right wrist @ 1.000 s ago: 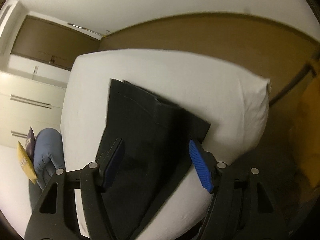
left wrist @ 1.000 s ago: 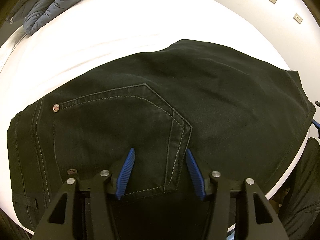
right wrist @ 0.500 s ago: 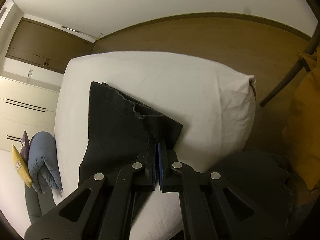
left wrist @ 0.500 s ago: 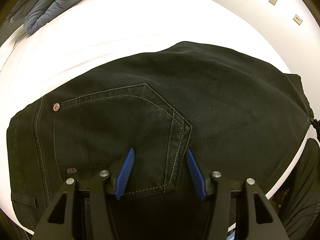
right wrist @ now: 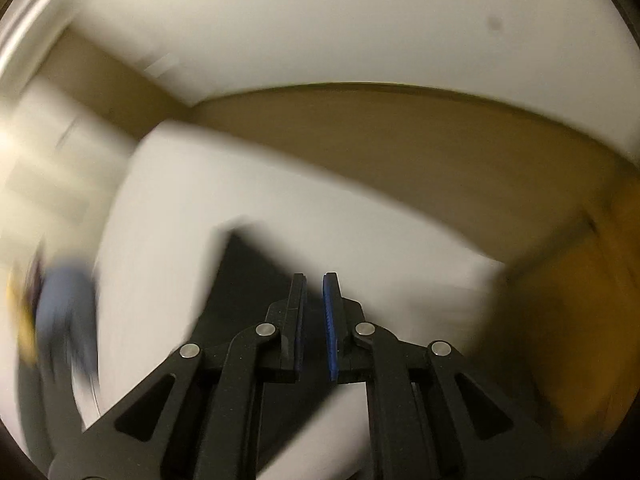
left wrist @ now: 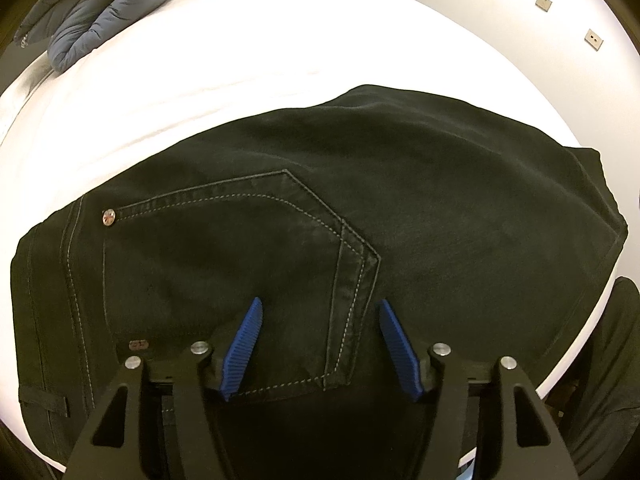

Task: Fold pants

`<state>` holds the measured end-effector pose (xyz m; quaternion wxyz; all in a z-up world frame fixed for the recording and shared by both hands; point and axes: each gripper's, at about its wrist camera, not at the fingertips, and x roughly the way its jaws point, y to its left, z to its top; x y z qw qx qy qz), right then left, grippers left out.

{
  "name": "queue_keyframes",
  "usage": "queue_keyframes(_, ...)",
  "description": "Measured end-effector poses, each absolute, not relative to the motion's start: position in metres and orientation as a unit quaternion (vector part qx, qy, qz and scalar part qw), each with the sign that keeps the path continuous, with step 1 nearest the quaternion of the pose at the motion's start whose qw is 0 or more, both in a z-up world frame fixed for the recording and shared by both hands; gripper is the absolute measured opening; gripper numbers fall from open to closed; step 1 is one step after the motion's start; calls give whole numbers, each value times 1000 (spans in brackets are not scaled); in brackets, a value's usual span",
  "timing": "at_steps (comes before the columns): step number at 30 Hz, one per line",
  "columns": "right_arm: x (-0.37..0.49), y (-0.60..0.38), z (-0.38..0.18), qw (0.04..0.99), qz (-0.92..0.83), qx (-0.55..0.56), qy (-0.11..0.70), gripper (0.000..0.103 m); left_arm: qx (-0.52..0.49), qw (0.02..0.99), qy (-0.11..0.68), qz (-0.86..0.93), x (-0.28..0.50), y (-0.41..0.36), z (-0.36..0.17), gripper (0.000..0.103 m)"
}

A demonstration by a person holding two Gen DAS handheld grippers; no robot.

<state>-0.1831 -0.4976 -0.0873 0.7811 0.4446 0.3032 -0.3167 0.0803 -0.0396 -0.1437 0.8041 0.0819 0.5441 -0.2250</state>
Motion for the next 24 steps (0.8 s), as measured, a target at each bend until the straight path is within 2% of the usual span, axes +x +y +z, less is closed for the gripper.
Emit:
queue_keyframes(3,-85,-444,-77,838,-141,375,371,8,76,805,545,-222,79,-39,-144,66)
queue_keyframes(6,-23,-417,-100,826,-69,358,430,8,71,805,546,-223,79,-36,-144,67)
queue_keyframes(10,24,-432,-163,776,-83,387,490,8,70,804,545,-227,79,-35,-142,67)
queue_keyframes(11,29,-444,-179,766,-104,390,501,0,67,804,544,-229,79,-33,-142,67)
queue_keyframes(12,30,-456,-192,764,-130,382,503,0,66,805,543,-230,80,-32,-142,67)
queue_keyframes(17,-14,-526,-187,794,-267,412,359,0,62,809,533,-238,77,-23,-143,69)
queue_keyframes(19,-21,-533,-174,789,-296,413,345,0,59,811,530,-241,74,-22,-144,71)
queue_keyframes(20,-21,-525,-164,798,-299,396,342,7,57,812,529,-240,74,-21,-144,73)
queue_keyframes(24,-11,-444,-137,846,-139,382,345,7,68,818,519,-239,67,-25,-148,81)
